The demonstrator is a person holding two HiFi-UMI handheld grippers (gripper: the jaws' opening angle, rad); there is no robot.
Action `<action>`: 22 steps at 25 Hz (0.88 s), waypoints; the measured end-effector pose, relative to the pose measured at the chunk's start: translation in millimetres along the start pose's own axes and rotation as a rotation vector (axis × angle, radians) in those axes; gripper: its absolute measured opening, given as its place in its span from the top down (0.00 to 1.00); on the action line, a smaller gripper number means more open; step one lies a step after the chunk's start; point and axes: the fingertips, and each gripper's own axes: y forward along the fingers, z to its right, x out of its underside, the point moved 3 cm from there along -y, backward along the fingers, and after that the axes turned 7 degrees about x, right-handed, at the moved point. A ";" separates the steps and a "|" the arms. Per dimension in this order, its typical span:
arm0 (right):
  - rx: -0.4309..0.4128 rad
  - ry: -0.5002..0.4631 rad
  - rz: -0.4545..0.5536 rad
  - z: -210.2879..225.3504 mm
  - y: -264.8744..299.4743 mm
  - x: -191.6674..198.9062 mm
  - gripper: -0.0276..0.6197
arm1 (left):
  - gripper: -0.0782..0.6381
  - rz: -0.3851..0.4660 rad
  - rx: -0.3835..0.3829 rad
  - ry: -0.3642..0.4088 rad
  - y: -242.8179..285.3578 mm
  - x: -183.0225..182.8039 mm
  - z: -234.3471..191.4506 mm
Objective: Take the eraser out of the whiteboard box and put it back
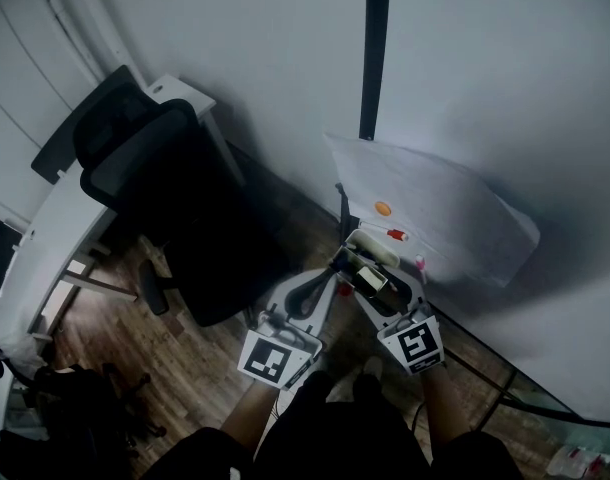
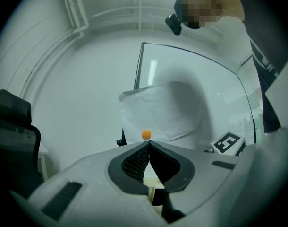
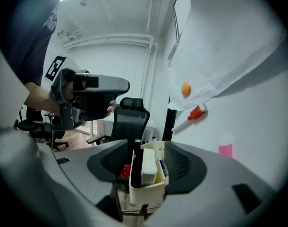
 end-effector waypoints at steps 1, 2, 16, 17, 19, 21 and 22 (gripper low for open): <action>0.001 -0.004 0.000 0.4 -0.1 -0.3 0.61 | 0.88 -0.005 -0.001 -0.004 -0.1 1.7 0.1; 0.002 -0.007 0.001 0.8 -0.3 -0.7 0.61 | 0.88 -0.007 -0.001 -0.005 -0.2 2.1 0.2; 0.020 0.103 0.119 12.2 -14.0 -33.3 0.77 | 0.88 -0.012 0.001 -0.007 0.1 1.6 -0.4; 0.024 0.122 0.150 14.6 -17.2 -41.1 0.79 | 0.88 -0.006 0.003 -0.004 0.8 -0.7 0.1; 0.040 0.160 0.205 20.2 -25.0 -57.1 0.84 | 0.88 0.007 0.009 0.004 2.7 -6.4 1.6; 0.065 0.185 0.260 26.2 -34.5 -71.3 0.89 | 0.88 0.021 0.018 0.018 4.8 -12.7 3.7; 0.076 0.190 0.287 28.4 -39.3 -78.3 0.91 | 0.88 0.031 0.025 0.029 5.9 -16.5 4.8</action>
